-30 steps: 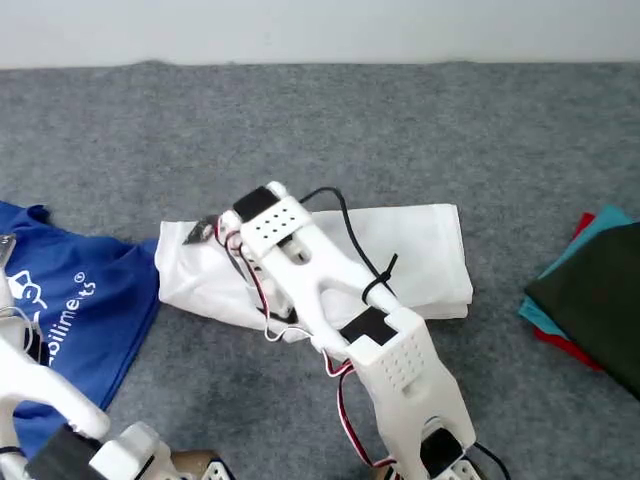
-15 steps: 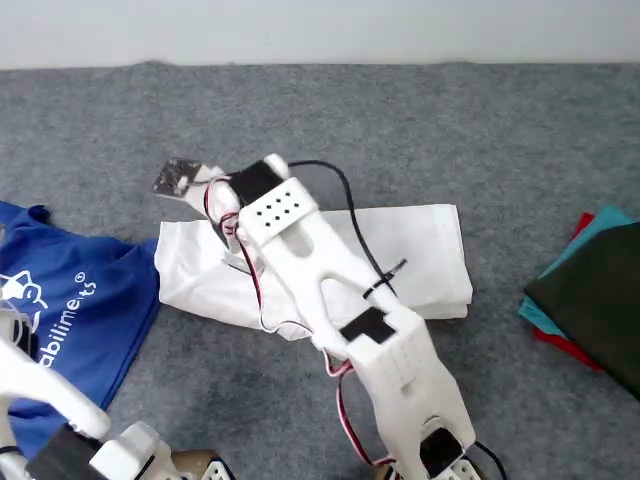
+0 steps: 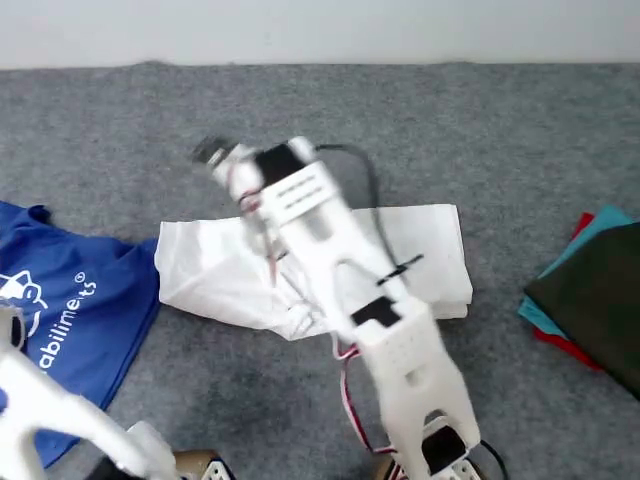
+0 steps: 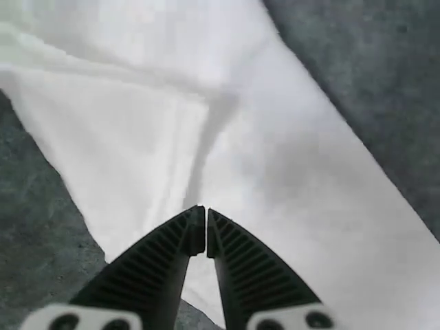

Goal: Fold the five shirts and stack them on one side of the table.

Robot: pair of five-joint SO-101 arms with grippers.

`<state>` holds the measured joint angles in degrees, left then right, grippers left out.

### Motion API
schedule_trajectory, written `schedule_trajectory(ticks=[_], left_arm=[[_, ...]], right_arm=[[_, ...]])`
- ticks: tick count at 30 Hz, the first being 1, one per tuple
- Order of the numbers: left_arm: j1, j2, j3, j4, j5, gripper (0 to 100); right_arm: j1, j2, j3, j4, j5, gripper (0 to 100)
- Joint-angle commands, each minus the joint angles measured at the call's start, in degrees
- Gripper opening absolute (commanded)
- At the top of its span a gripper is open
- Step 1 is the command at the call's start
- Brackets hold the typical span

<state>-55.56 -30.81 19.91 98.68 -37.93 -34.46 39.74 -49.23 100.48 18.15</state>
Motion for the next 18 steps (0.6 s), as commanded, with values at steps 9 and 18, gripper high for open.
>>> schedule_trajectory(ticks=[9,18], left_arm=[[1.14,-7.47,7.43,1.76,2.55,4],[1.41,-7.12,7.52,1.67,4.04,4]], right_arm=[[17.8,-25.36,27.16,1.01,-1.67,0.9],[29.14,-28.7,36.57,-9.36,-10.11,19.7]])
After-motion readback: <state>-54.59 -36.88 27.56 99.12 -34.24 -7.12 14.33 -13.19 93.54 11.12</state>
